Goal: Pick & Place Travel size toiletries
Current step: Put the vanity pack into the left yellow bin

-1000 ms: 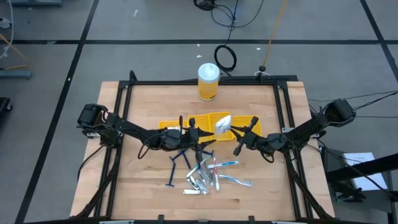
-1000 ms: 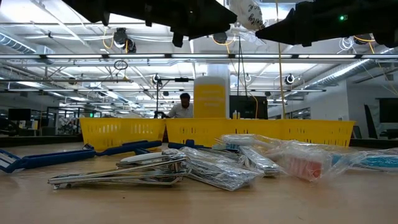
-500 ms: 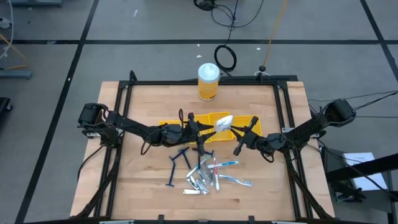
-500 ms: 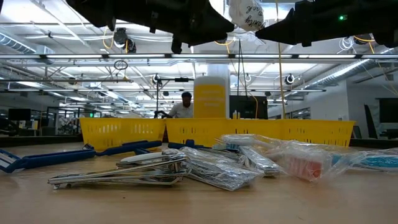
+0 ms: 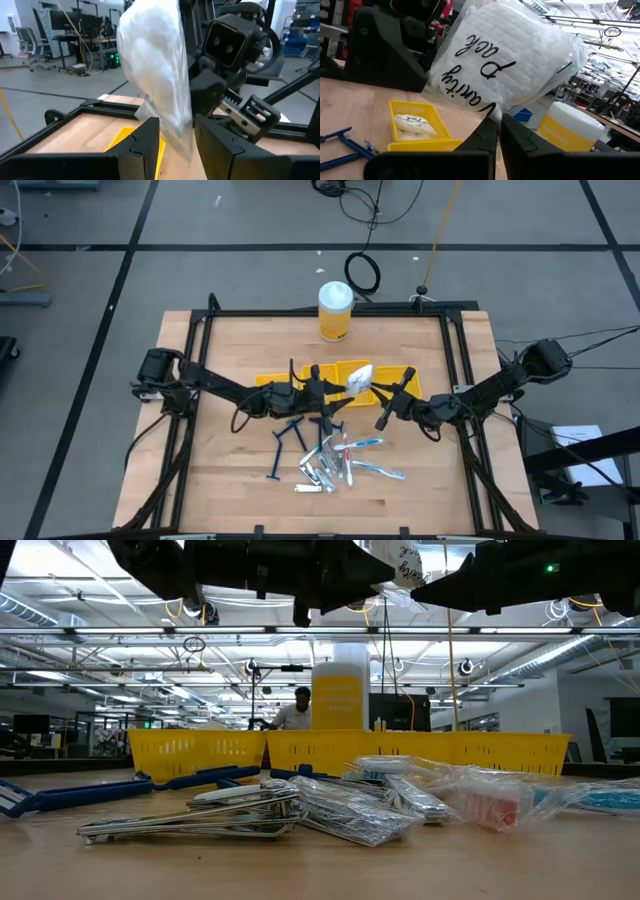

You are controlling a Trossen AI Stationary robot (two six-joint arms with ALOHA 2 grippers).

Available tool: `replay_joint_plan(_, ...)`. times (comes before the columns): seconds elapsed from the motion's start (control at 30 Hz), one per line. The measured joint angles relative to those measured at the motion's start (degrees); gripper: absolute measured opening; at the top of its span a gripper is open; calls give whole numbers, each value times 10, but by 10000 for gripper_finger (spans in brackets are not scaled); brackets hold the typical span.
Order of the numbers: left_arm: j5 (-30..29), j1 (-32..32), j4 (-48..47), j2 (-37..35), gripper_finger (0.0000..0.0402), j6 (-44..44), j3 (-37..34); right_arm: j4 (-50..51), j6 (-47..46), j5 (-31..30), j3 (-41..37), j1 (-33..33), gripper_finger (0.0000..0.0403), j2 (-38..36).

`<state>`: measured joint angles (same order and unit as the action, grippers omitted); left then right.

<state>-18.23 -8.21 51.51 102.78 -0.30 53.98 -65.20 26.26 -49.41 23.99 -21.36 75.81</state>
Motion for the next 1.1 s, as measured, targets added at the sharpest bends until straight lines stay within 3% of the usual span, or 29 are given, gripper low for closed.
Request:
replay_joint_plan(0.4,-1,12,-2,-5,117,-3,0,3,0,0,0,0,4,0)
replay_joint_plan(0.63,2,12,-3,-5,14,2,0,3,0,1,0,0,5,0)
replay_joint_plan(0.7,2,12,-2,-5,11,3,0,5,0,1,0,0,10,0)
replay_joint_plan(0.8,3,11,-3,-6,11,15,0,13,0,-1,0,-5,38,0)
replay_joint_plan(0.93,1,4,-38,-34,5,34,0,12,-16,-8,0,-25,105,0)
replay_joint_plan(1.1,-35,-5,-157,-109,3,46,0,8,-77,-84,0,-68,194,-10)
